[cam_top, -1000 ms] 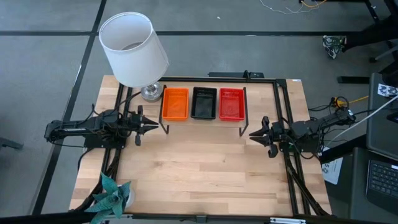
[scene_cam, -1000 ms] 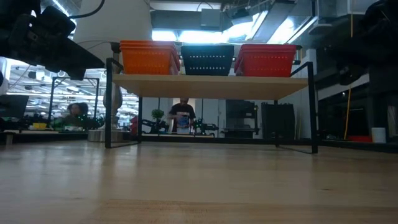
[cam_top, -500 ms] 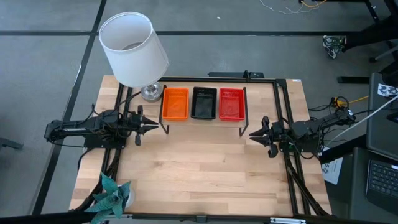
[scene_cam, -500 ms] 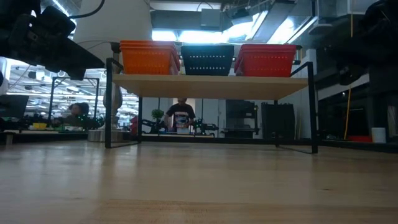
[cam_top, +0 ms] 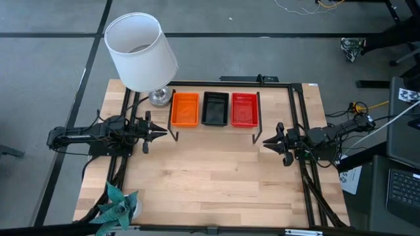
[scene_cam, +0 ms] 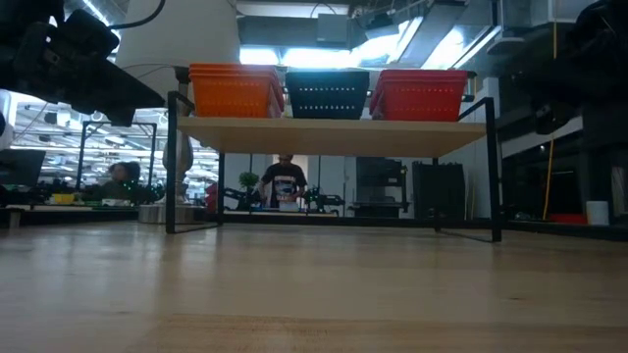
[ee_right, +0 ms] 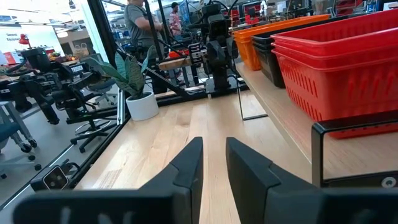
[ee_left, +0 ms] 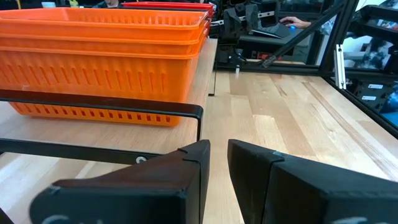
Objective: Stack baskets on shelf by color
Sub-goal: Return to Home Position
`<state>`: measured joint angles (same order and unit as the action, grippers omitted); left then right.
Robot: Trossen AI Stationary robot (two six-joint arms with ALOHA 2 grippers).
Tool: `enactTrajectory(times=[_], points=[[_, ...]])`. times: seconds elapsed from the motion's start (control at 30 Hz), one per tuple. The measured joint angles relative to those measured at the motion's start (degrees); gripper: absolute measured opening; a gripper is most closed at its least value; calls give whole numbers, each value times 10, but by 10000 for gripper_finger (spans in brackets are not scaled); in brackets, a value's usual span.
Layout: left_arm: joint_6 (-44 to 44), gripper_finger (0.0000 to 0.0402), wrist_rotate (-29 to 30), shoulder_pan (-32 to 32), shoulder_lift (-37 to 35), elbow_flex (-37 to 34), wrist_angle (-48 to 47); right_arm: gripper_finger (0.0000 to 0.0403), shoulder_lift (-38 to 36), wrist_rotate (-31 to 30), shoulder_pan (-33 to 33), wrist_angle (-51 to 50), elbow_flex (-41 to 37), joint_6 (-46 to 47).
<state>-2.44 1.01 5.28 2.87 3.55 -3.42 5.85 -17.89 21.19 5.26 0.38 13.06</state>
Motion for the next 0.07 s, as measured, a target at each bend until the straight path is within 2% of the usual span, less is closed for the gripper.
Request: enactTrajectory(times=[0.07], points=[[0,50,0,0,0,0,0,72,0,0,0,0,0,0]])
